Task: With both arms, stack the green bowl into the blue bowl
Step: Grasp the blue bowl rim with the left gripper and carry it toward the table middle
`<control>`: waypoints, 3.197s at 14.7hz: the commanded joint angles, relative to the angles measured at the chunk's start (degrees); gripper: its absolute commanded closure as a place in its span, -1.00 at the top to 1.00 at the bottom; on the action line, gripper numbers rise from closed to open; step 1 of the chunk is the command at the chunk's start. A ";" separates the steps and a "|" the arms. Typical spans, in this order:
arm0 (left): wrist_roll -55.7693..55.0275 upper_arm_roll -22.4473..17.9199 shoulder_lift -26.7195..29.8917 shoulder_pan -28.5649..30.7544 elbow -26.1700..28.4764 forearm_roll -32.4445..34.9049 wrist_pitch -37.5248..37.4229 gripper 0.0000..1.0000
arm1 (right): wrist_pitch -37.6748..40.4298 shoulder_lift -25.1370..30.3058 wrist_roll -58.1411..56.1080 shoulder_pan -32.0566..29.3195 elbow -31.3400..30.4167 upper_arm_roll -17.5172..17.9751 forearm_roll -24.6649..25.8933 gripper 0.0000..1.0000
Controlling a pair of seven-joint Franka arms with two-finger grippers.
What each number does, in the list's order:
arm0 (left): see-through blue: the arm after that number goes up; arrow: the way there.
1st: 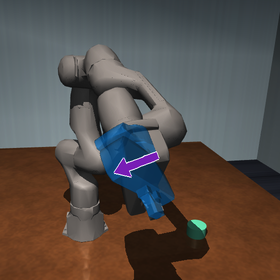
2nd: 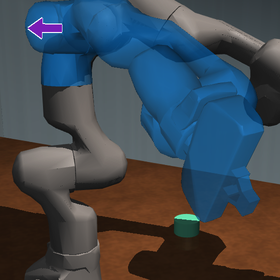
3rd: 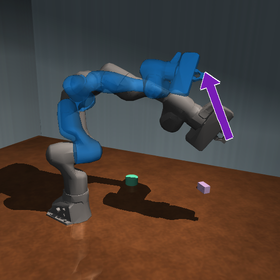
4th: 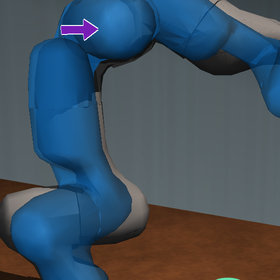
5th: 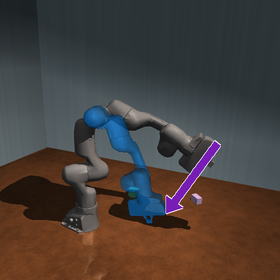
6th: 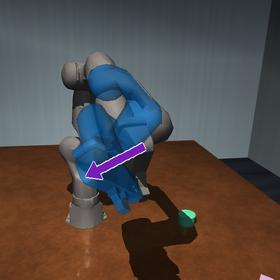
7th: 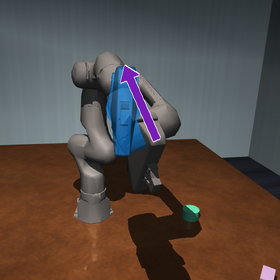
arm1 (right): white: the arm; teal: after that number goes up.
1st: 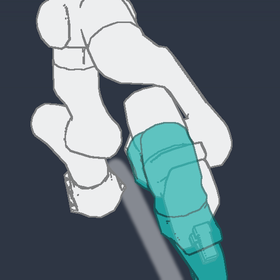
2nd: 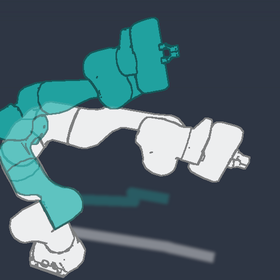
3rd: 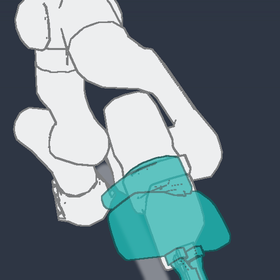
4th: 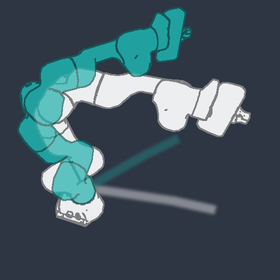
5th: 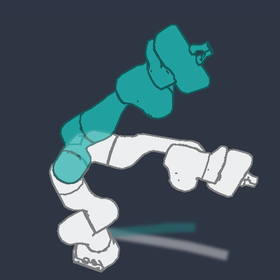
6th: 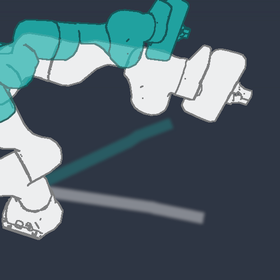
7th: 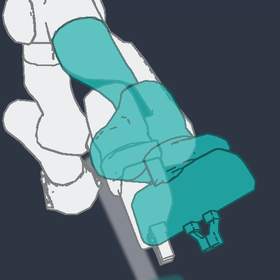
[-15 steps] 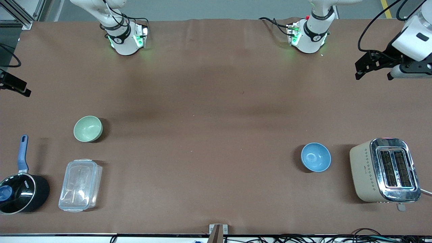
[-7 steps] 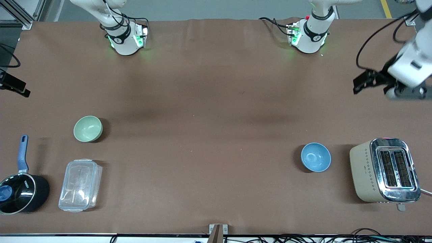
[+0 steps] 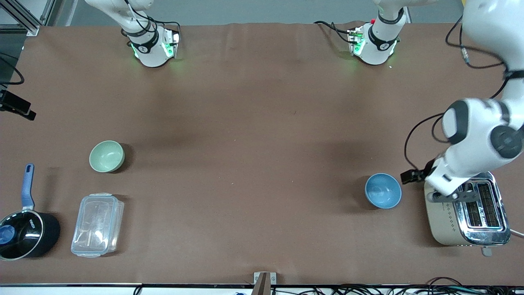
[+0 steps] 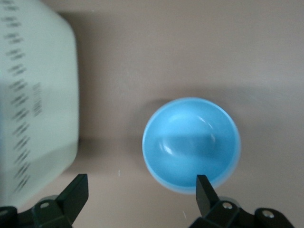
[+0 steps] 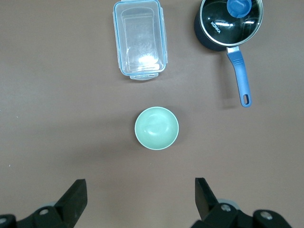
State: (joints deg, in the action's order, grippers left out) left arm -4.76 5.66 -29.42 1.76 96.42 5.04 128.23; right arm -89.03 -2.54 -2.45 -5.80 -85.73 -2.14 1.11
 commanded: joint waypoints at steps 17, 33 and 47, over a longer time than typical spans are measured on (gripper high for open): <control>-8.66 5.05 -8.37 -4.90 -4.92 1.38 5.80 -1.00 | -27.16 -8.16 -21.70 -1.40 -29.93 -15.88 -20.60 1.00; -59.65 5.24 -15.31 -38.66 -10.20 1.55 6.68 -0.99 | -38.94 -24.70 -31.04 0.09 -30.11 -16.32 -33.09 0.66; -49.68 1.02 2.76 -28.24 -17.14 7.53 -16.33 1.00 | -37.10 -19.71 -30.25 2.54 -29.93 -16.49 -31.79 -0.99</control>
State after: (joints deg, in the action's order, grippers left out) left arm -59.22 6.45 -33.05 -30.36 77.68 11.62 116.43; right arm -127.60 -26.78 -32.40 -4.05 -114.66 -18.24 -30.53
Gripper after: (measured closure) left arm 0.233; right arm 0.960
